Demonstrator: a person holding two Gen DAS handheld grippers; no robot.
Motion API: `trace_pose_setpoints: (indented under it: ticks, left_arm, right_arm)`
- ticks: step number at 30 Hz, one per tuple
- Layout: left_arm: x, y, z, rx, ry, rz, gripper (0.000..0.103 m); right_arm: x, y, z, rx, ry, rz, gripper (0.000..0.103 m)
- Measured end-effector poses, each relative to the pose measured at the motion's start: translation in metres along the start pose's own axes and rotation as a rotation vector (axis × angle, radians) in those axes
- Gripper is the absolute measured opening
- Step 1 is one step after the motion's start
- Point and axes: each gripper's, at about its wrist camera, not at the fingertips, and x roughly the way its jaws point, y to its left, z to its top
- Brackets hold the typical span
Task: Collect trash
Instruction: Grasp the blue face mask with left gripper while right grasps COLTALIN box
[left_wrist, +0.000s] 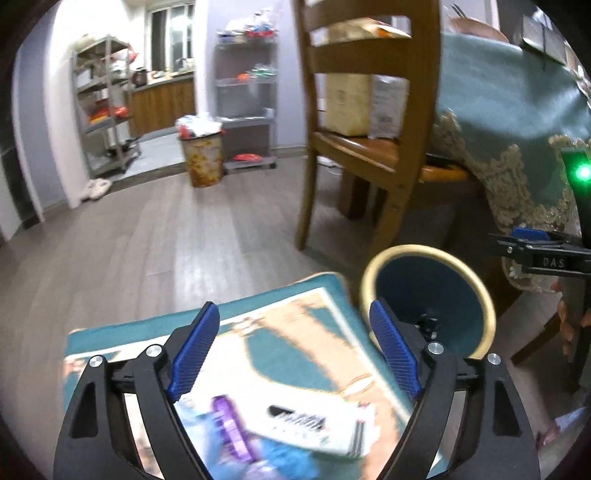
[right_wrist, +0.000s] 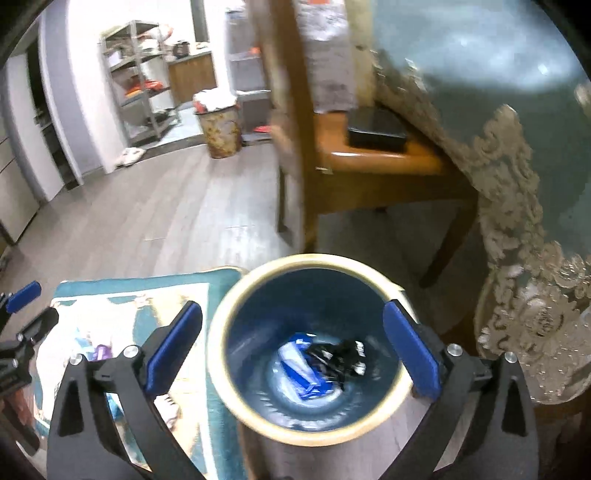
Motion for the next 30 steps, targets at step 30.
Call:
trace_pose_setpoints:
  ticks: [30]
  left_arm:
    - [0.045,0.124,-0.098,-0.195,0.304,0.132,0.084]
  right_arm:
    - [0.096,0.182,-0.116,-0.522,0.391,0.239,0.097]
